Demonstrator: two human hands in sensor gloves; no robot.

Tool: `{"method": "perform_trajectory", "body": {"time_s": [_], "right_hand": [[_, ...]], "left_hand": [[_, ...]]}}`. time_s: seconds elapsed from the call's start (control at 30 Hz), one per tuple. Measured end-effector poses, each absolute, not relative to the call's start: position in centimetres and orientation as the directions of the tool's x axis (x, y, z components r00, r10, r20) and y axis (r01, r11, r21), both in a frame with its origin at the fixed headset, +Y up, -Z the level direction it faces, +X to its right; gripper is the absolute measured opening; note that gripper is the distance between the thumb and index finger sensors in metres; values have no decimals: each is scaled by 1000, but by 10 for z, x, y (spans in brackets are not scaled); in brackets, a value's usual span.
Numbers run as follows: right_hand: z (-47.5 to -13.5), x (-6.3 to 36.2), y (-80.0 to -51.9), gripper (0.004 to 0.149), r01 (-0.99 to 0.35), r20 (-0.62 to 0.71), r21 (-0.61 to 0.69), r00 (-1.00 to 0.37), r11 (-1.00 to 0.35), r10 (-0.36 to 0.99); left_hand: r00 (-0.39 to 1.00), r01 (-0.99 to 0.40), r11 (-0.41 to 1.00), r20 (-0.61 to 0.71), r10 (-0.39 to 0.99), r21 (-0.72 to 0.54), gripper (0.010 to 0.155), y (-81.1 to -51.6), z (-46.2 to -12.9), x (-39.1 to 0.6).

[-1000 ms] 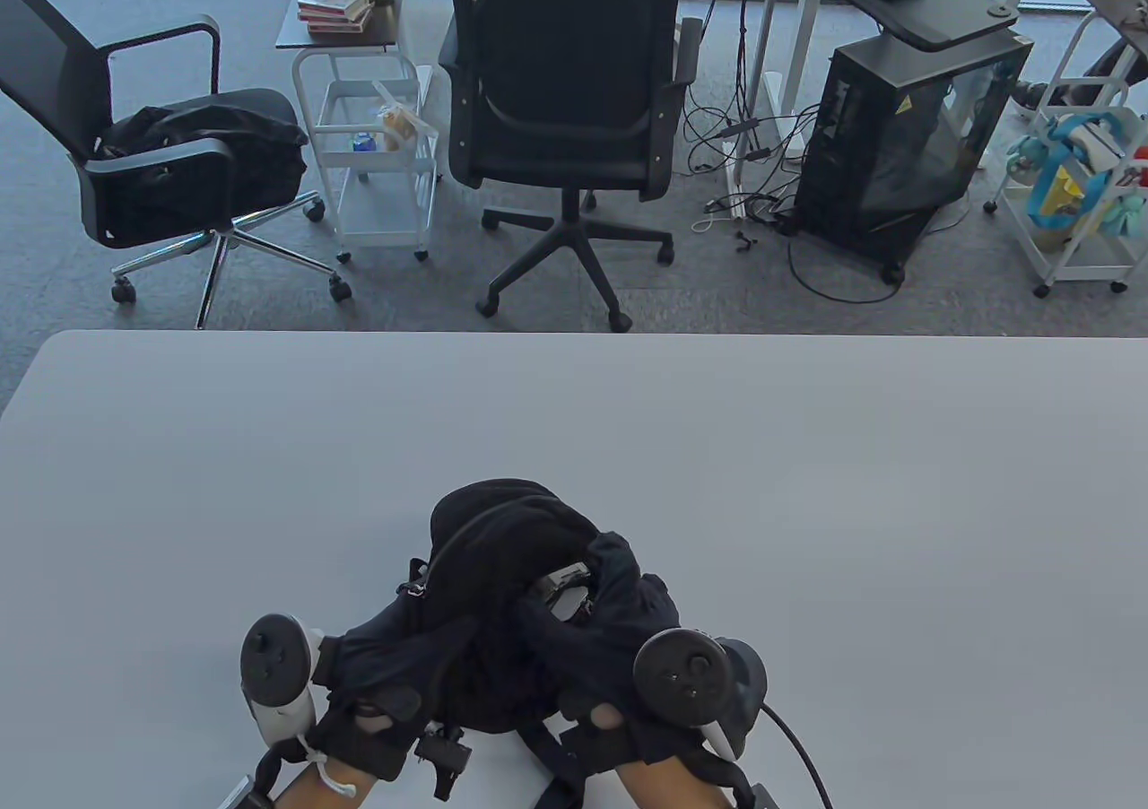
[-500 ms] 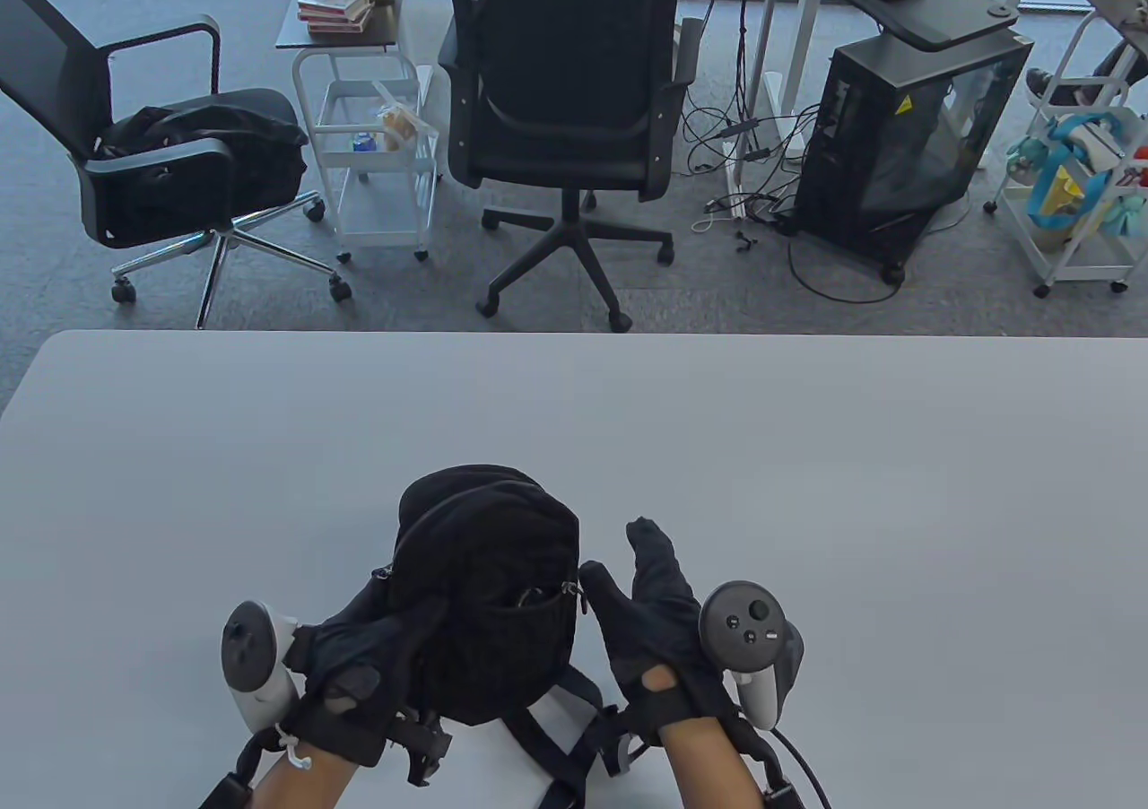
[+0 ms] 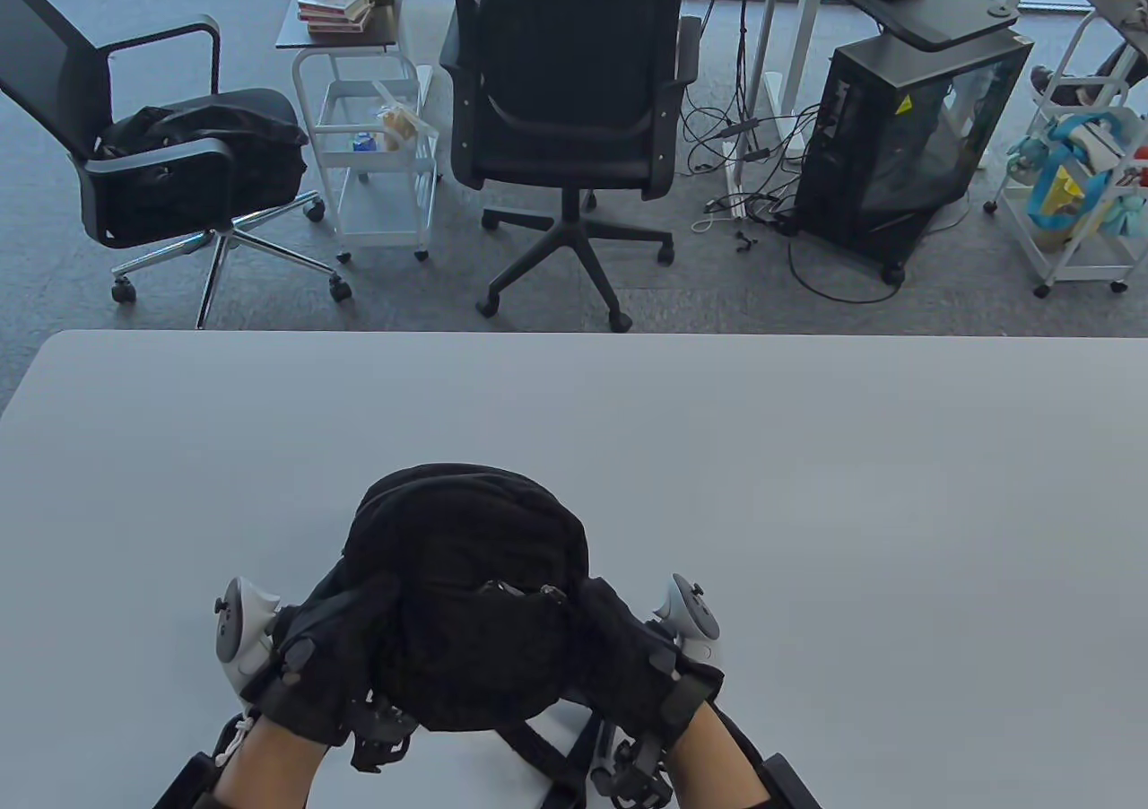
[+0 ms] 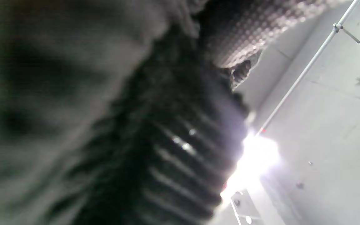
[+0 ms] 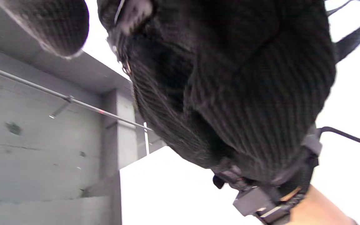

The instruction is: Put medicine box into the backpack's small front pocket

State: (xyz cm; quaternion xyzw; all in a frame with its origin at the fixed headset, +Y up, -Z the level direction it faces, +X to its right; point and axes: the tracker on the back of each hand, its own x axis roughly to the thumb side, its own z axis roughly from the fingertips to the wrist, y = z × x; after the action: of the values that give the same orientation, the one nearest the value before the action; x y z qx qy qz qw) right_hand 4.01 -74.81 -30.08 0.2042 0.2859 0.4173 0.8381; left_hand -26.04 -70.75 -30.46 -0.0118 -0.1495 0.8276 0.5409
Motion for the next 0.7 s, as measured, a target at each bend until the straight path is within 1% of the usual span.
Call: {"method": "perform_trajectory", "body": {"time_s": [0.1,0.17,0.2,0.27,0.3,0.33,0.4,0.47,0.5,0.57,0.6,0.63,0.67,0.7], "right_hand": [[-301,38,-741,87,-615,-246,571,504,544,828],[-299,34,-737,77,-608,-239,579,511,543,826],[-298,33,-736,74,-622,-233,576,498,531,835],[-297,34,-732,66,-699,-154,558,442,447,884],[-297,35,-731,60,-723,-138,544,424,427,895],[-297,37,-728,58,-774,-89,505,395,383,914],[-298,44,-721,54,-836,-22,447,347,319,938],[-297,52,-713,52,-898,73,370,283,237,956],[-296,55,-709,52,-918,107,342,250,200,962],[-294,62,-698,53,-965,232,256,119,58,965],[-292,64,-695,53,-977,271,211,57,-1,961],[-290,67,-691,53,-988,317,134,-28,-74,948],[-287,68,-688,53,-991,350,60,-95,-124,932],[-286,68,-687,53,-989,368,25,-130,-149,921]], "left_hand": [[-333,-931,-302,137,933,-205,45,-711,-307,-268],[-265,-957,-245,123,956,-158,46,-715,-306,-268],[-233,-966,-217,114,966,-139,46,-716,-306,-268],[-182,-981,-175,83,980,-85,47,-718,-303,-268],[-170,-984,-164,75,983,-75,48,-718,-303,-268],[-139,-989,-135,61,988,-62,51,-718,-302,-268],[-68,-997,-67,48,997,-27,62,-718,-299,-269],[3,-1000,2,67,998,13,77,-716,-297,-269],[38,-999,37,80,996,19,82,-714,-296,-269],[110,-994,107,120,987,33,90,-709,-293,-266],[140,-990,137,136,981,35,92,-706,-292,-264],[198,-980,196,172,965,29,93,-702,-289,-260],[247,-968,248,207,947,17,91,-698,-288,-254],[275,-959,282,234,933,3,86,-696,-286,-249]]}}
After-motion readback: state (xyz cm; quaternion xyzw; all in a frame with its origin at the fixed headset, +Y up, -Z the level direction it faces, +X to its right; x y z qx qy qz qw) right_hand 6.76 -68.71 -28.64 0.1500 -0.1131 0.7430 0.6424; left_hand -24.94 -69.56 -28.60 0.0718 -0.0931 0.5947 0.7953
